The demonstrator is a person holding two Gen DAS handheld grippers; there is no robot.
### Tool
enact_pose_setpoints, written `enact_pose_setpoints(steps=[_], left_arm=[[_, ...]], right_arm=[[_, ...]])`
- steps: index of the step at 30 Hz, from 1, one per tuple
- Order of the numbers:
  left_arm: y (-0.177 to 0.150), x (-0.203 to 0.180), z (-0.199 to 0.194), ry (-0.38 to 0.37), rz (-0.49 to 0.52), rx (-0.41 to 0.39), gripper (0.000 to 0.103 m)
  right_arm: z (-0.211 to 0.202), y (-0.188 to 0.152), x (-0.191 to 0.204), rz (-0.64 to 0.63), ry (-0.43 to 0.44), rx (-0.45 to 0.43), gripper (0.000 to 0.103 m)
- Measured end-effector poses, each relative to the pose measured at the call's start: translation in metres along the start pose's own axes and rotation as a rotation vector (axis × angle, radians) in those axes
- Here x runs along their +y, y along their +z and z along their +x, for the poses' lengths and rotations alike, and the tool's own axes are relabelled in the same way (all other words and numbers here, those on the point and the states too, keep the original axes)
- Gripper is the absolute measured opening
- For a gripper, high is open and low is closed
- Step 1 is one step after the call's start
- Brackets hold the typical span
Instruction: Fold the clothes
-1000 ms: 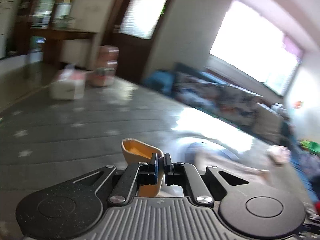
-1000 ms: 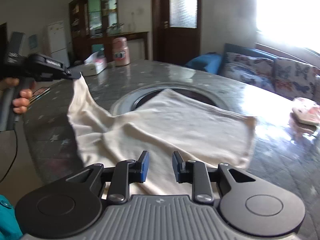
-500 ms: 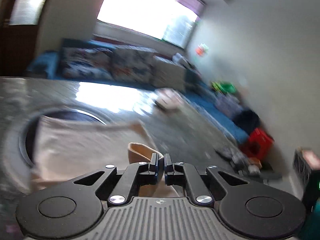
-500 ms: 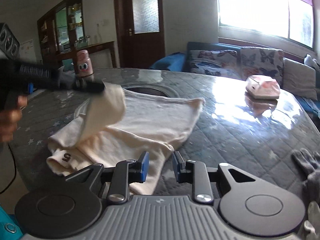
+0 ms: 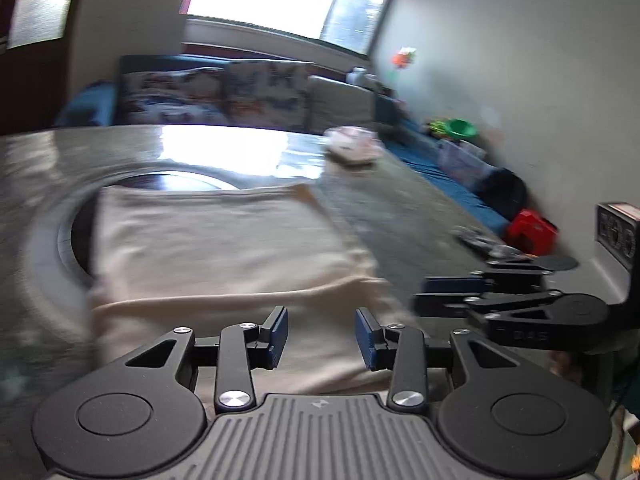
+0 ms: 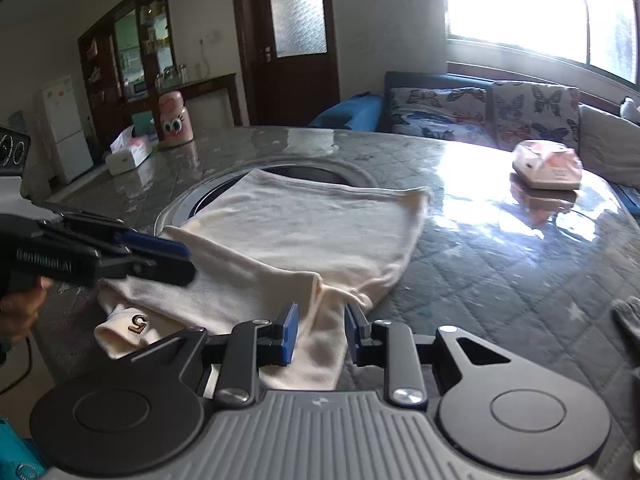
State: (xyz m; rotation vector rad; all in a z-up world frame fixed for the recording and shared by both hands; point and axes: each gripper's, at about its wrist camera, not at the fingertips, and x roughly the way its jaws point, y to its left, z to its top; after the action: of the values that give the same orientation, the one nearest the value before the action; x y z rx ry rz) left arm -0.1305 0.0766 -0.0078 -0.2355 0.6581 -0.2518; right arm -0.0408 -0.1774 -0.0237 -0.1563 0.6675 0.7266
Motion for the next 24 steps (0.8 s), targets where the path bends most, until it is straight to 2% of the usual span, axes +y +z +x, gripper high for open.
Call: enact_pose_setpoints(steps=[6,8,11,16,20,24], left_arm=[[0.002,0.054,-0.011,0.092,-0.08,-0.019,0.035],[0.004,0.064,-0.009,0.105,-0.085,-0.018,0.029],[0.004,0.075,-0.004,0.12,-0.083,-0.012,0.028],[0.002,0.09,0.006,0.128,-0.092,0.014,0.021],[0.001,0.091,0.005,0.123,-0.076,0.014,0.021],[0.003,0.086,0.003,0.133,-0.049,0.018,0.021]], right_arm=[[0.03,0.01,0.005,0.015,0.003,0.038,0.025],[0.041,0.011,0.005,0.022,-0.001,0.057,0.022],[0.051,0.009,0.005,0.02,-0.012,0.08,0.014],[0.045,0.01,0.01,0.001,-0.06,0.076,0.003],[0.037,0.013,0.014,-0.008,-0.101,0.074,0.002],[0.038,0.005,0.008,0.022,-0.086,0.102,0.006]])
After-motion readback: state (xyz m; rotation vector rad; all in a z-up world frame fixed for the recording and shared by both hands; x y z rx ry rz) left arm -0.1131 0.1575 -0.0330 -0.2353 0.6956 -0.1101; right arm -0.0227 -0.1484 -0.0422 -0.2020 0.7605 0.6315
